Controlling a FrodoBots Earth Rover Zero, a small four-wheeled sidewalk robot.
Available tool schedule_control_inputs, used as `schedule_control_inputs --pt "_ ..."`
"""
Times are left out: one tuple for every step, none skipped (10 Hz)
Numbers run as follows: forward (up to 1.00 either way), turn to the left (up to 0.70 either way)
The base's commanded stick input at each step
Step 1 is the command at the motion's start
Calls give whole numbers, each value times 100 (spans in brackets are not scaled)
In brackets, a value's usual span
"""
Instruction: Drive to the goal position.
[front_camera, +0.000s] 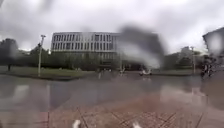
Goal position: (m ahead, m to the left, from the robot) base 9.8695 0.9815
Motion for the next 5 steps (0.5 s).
schedule_control_inputs --pt "66 0" --pt "60 0" --pt "58 0" --pt "58 0" --pt "59 0"
